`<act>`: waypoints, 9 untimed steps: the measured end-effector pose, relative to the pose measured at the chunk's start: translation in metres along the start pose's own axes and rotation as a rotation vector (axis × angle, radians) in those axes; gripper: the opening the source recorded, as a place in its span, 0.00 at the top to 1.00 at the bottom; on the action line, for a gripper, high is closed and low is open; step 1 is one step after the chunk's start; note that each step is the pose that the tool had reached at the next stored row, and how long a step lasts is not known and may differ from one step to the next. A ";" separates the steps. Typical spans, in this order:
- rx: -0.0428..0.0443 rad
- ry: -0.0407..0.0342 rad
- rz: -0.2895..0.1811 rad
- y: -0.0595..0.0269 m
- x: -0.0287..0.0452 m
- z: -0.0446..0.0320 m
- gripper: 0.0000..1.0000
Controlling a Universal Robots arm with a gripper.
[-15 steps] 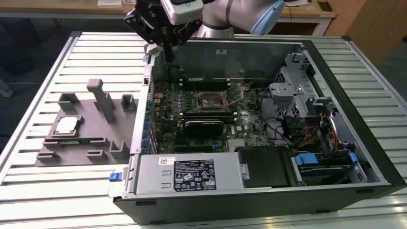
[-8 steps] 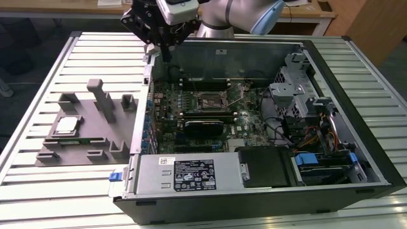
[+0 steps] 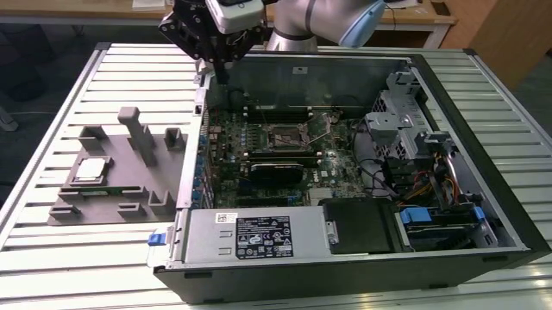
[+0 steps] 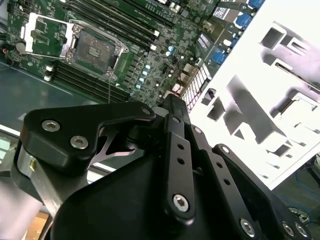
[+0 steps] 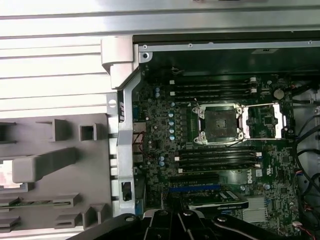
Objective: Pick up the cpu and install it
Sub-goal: 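Reach for the cpu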
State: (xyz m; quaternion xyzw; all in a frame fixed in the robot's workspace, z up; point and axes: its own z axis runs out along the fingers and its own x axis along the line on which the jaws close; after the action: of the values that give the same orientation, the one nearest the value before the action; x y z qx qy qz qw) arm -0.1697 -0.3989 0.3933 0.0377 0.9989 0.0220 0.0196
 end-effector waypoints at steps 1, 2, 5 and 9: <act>0.0000 -0.0002 0.000 -0.0001 0.0009 -0.0001 0.89; -0.0001 -0.0006 0.000 -0.0001 0.0018 -0.0001 0.89; 0.0000 -0.0014 0.000 -0.0003 0.0045 -0.0002 0.89; -0.0002 -0.0028 0.000 -0.0006 0.0084 -0.0003 0.89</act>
State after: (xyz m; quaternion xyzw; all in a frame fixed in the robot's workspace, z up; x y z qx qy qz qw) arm -0.1782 -0.3989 0.3933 0.0376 0.9988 0.0220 0.0210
